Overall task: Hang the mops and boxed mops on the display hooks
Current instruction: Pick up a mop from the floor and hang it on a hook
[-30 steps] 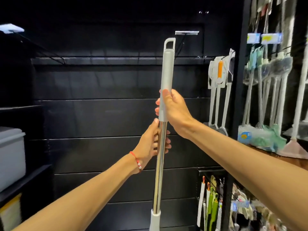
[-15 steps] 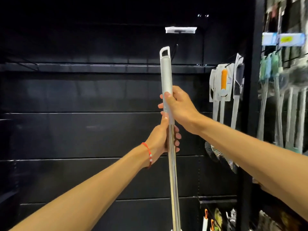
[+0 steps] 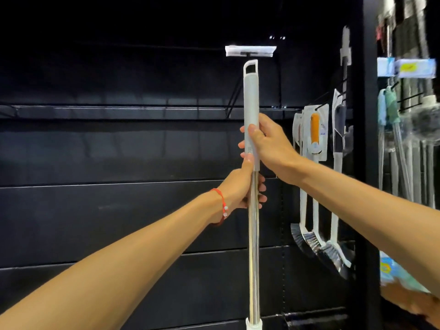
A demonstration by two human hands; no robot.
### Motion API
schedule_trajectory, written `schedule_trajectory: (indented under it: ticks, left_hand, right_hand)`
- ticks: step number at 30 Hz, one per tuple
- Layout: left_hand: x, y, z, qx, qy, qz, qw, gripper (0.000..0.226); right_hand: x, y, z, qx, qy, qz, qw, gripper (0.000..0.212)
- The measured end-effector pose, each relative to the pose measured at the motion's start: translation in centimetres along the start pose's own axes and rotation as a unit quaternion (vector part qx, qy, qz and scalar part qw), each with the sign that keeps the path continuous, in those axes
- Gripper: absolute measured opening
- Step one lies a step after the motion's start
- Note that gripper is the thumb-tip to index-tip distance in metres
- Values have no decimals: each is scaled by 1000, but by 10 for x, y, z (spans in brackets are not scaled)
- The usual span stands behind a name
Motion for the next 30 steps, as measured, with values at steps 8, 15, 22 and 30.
schedule_trajectory:
  ticks: [8, 15, 22, 30]
  left_hand:
    - [12, 27, 3, -1, 4, 2, 1000, 69]
    - [18, 27, 4, 5, -12, 15, 1000, 70]
    - [11, 32, 8, 25, -4, 25, 999, 71]
    - [9, 42, 25, 43, -7, 13, 999, 72]
  right_hand:
    - [2, 20, -12, -6, 29, 22, 999, 31]
    - [-5, 26, -15, -3, 35, 39, 999, 28]
    - [0, 32, -29, -27, 31, 43, 998, 35]
    - [-1, 35, -47, -79, -1, 85, 993, 37]
Point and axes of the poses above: each hand's wrist, its own y-axis towards the middle knuckle, its own x-axis out of the back of the hand, z = x × y, the point moved 10 cm from there along y, towards the middle knuckle, and after that the axes turned 12 degrees about y, right-handed, at the moved point
